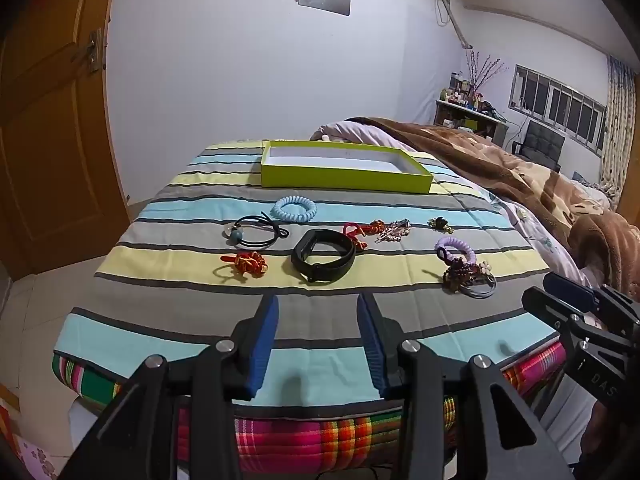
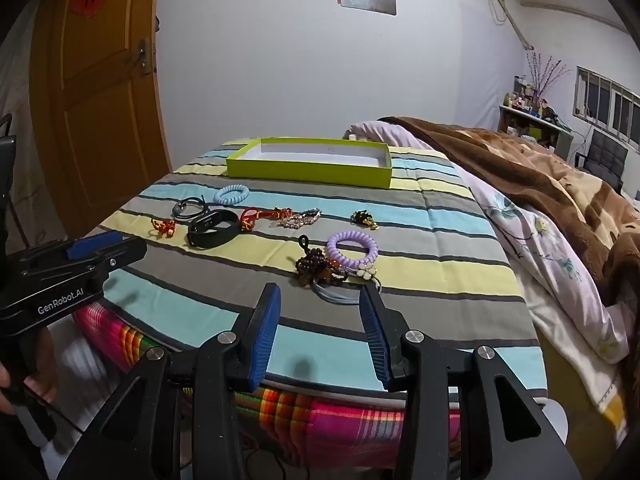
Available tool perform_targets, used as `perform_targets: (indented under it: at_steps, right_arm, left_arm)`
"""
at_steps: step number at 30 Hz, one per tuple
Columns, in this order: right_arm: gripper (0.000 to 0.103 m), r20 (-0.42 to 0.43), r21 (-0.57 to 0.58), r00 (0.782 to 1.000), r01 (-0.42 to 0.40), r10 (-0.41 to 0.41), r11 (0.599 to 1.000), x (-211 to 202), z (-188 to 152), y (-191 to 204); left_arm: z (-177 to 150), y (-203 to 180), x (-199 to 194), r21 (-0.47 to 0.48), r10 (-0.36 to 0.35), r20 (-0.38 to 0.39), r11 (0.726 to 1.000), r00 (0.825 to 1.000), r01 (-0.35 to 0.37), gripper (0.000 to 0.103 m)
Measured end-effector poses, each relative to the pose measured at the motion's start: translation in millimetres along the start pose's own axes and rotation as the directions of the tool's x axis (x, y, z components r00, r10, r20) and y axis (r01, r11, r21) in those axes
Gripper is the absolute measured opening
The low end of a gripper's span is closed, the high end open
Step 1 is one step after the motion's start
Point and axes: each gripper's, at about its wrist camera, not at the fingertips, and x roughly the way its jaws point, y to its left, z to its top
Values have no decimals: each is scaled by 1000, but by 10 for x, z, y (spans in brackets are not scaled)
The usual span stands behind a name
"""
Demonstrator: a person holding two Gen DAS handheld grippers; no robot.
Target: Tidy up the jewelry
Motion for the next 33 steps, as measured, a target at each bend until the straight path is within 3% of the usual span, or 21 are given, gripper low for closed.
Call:
perform_targets:
  at_steps: [33]
  right_arm:
    - [42,1,-3,1000,9,-9,1000,19,32,13]
  left_arm:
    - [-7,56,7,-24,-9,-7,1000,1000,9,43]
